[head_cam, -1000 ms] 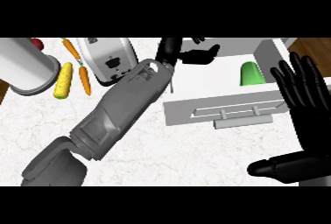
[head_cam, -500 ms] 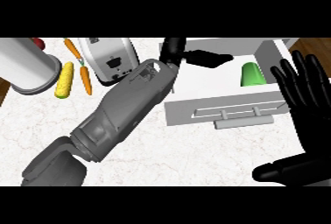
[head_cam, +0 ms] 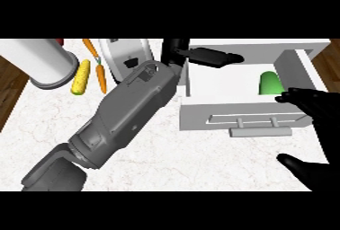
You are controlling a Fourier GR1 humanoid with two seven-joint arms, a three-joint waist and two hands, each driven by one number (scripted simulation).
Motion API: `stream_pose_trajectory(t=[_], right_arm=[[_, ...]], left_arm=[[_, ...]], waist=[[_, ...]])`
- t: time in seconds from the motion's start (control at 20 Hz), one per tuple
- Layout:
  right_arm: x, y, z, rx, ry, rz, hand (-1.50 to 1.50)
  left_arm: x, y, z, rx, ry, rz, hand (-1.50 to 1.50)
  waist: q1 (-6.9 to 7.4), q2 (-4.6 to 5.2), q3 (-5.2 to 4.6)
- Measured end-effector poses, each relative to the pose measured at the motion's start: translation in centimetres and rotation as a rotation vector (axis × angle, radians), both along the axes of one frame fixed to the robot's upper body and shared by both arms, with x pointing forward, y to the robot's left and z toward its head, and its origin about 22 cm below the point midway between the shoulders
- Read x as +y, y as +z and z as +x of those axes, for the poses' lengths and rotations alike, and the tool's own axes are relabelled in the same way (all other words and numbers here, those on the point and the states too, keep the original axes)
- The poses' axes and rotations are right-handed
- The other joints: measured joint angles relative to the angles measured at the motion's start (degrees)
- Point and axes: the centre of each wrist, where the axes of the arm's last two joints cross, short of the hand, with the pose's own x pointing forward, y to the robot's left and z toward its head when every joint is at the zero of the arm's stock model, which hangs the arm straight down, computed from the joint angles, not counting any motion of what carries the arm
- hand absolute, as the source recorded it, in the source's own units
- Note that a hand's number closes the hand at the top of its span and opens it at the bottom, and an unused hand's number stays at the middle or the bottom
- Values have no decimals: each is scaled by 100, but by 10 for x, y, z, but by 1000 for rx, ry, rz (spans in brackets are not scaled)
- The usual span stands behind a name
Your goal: Pick up the cup, place it into the drawer and close the drawer
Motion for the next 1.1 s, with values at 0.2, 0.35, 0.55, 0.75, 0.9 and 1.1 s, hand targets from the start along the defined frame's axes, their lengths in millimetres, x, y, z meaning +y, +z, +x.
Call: stream_pose_trajectory(t=[0.2,0.35,0.55,0.75,0.9,1.1], right_arm=[[-7,2,-4,-11,21,-128,150],[-10,3,-8,-13,16,-218,150],[-12,-1,-8,-1,8,-321,150],[-9,-8,-11,23,0,-395,150],[-9,-14,-8,41,-21,-437,150],[1,-28,-2,49,-35,-521,150]], left_arm=[[22,7,5,5,19,-53,-150],[47,1,4,24,45,-91,-150],[79,-7,-7,41,80,-120,-150],[122,-14,-23,58,115,-138,-150],[154,-25,-41,72,131,-148,-150],[186,-43,-64,89,141,-163,-150]], waist=[[120,-28,-1],[235,-61,-4],[323,-80,-3],[337,-78,-2],[337,-67,-2],[301,-46,-2]])
